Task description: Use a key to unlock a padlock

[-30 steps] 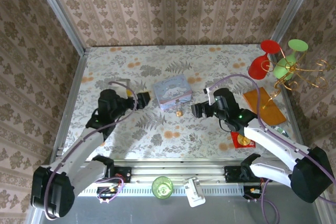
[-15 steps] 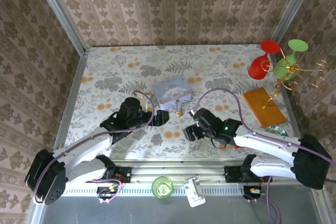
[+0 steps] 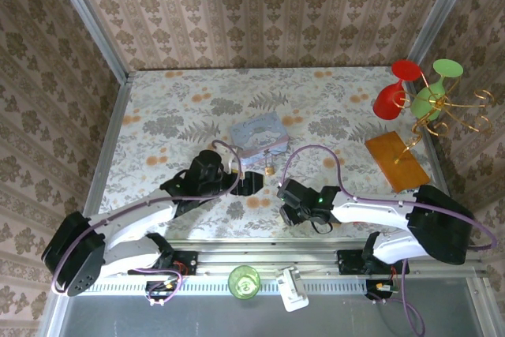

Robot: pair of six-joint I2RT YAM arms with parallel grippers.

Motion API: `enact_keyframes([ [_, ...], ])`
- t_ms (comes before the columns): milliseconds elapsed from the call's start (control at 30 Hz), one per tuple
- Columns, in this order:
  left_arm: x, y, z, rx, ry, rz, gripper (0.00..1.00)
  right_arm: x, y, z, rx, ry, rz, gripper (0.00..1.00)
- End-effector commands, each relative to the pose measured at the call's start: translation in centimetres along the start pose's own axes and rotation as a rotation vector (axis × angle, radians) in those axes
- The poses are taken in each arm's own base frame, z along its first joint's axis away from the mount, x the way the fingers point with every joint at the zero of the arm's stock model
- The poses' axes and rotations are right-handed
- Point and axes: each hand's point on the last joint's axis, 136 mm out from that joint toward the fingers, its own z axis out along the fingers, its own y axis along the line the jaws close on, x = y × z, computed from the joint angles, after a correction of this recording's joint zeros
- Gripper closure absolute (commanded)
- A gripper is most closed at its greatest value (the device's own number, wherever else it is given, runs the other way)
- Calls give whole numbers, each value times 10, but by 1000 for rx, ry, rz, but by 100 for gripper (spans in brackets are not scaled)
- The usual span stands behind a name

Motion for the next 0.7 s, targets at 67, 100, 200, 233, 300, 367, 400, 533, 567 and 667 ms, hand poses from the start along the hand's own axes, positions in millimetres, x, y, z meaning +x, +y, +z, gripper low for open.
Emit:
enact_keyframes([
  [67, 1, 1, -2, -9, -8, -17, 0, 3, 1, 6, -4, -7, 17, 61],
  [100, 2, 2, -2, -9, -8, -19, 0, 3, 2, 6, -7, -10, 18, 61],
  [200, 4, 4, -2, -13, -6, -22, 0, 1, 1, 6, -1, -16, 19, 62],
  [233, 5, 5, -2, -16, -6, -22, 0, 1, 1, 6, 5, -14, 15, 63],
  [300, 5, 5, -2, -19, -9, -23, 0, 3, 1, 7, 16, -9, 8, 66],
  [367, 4, 6, -3, -19, -13, -23, 0, 3, 1, 7, 31, -5, -4, 69],
  [400, 5, 5, -3, -18, -13, -21, 0, 7, -1, 10, 52, 13, -14, 69],
  [533, 7, 7, -3, -21, -14, -22, 0, 11, -2, 13, 88, 24, -42, 69],
  [567, 7, 8, -3, -23, -16, -22, 0, 11, -2, 14, 90, 23, -40, 70],
  [667, 9, 11, -4, -32, -18, -23, 0, 11, -3, 17, 105, 30, -34, 76],
])
